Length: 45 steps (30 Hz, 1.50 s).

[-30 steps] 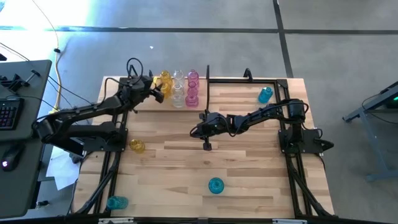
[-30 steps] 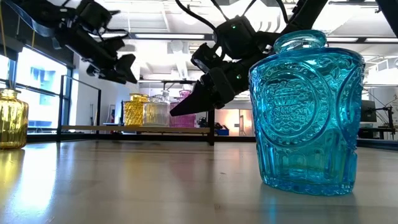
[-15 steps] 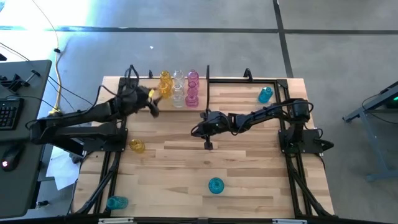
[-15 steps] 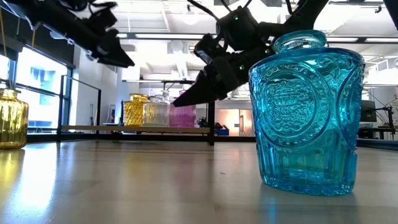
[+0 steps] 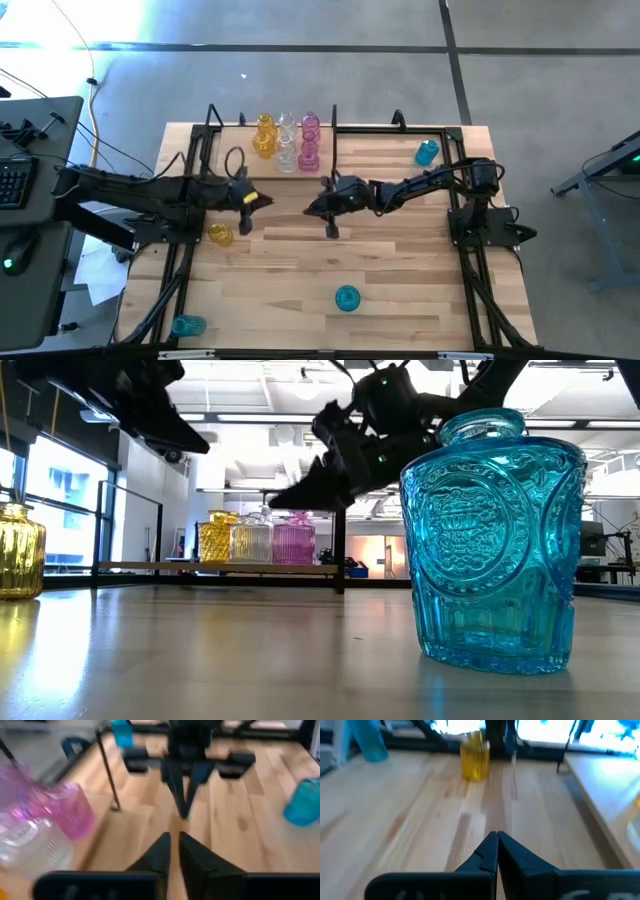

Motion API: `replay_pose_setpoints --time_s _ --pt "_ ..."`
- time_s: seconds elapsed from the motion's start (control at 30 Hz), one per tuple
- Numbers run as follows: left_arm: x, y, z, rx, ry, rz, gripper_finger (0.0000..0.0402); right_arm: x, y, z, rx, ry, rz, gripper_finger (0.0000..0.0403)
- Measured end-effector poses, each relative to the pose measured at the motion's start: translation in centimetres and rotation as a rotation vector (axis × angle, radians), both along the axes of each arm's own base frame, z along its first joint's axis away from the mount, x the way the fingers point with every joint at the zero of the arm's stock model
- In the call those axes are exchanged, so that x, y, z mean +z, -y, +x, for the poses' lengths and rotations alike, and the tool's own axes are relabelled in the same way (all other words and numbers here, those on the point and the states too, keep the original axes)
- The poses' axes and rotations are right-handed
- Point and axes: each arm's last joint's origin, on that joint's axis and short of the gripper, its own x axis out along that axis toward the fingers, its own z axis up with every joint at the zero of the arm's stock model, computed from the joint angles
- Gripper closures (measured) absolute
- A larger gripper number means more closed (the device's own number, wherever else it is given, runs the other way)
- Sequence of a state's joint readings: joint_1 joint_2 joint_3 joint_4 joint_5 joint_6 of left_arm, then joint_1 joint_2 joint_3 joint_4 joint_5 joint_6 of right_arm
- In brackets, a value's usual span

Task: Sort vases onto shelf
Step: Put the yellow vase on the shelf

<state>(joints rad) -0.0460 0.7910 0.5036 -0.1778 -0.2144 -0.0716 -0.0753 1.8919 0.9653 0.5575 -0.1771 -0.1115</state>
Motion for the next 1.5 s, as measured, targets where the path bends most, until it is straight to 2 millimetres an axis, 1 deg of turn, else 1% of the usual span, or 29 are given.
replay_pose_setpoints --time_s 0.07,0.17,0.27,0.4,0.53,0.63,0.73,0.87,0.97,1.03,1.17,1.3,1.5 --pt "0.4 0.2 0.2 0.011 -0.045 -0.043 0.0395 0.4 0.1 0.1 0.023 0.044 0.001 0.0403" --pt "1.3 0.6 0.7 0.008 -0.118 -0.096 0.0386 0.6 0.1 0.2 0.052 0.071 -0.016 0.0403" --pt "1.9 0.9 1.5 -0.049 -0.173 -0.158 0.0376 0.7 0.1 0.2 0.058 0.082 -0.033 0.0403" --pt "1.9 1.3 2.5 -0.123 -0.274 -0.213 0.0368 0.5 0.4 0.0 0.05 0.094 -0.035 0.0403" --pt "2.5 2.1 3.1 -0.161 -0.453 -0.199 0.0386 -0.6 1.0 -1.8 0.052 0.193 -0.006 0.0403" --pt "3.2 2.7 3.2 -0.121 -0.598 -0.24 0.0392 -1.3 1.7 -3.6 0.035 0.278 0.04 0.0403" --pt "3.9 3.2 2.9 -0.037 -0.782 -0.296 0.0375 -1.8 2.3 -5.3 0.004 0.335 0.069 0.0403" --pt "4.7 3.8 1.8 0.139 -1.018 -0.356 0.033 -2.2 2.8 -6.6 -0.016 0.367 0.084 0.0403" --pt "4.4 4.2 1.0 0.224 -1.124 -0.434 0.0291 -2.4 2.7 -6.8 -0.016 0.368 0.084 0.0403" --pt "4.1 4.6 0.9 0.234 -1.131 -0.466 0.0266 -2.3 2.7 -6.8 -0.015 0.368 0.083 0.0403" --pt "3.4 5.1 0.6 0.256 -1.132 -0.415 0.0231 -2.3 2.7 -6.7 -0.013 0.369 0.083 0.0403" --pt "2.2 5.0 0.3 0.329 -1.138 -0.375 0.0226 -2.3 2.7 -6.7 -0.011 0.369 0.084 0.0403" --pt "0.1 4.6 -0.4 0.421 -1.159 -0.344 0.0236 -2.2 2.6 -6.7 -0.008 0.375 0.096 0.0403"
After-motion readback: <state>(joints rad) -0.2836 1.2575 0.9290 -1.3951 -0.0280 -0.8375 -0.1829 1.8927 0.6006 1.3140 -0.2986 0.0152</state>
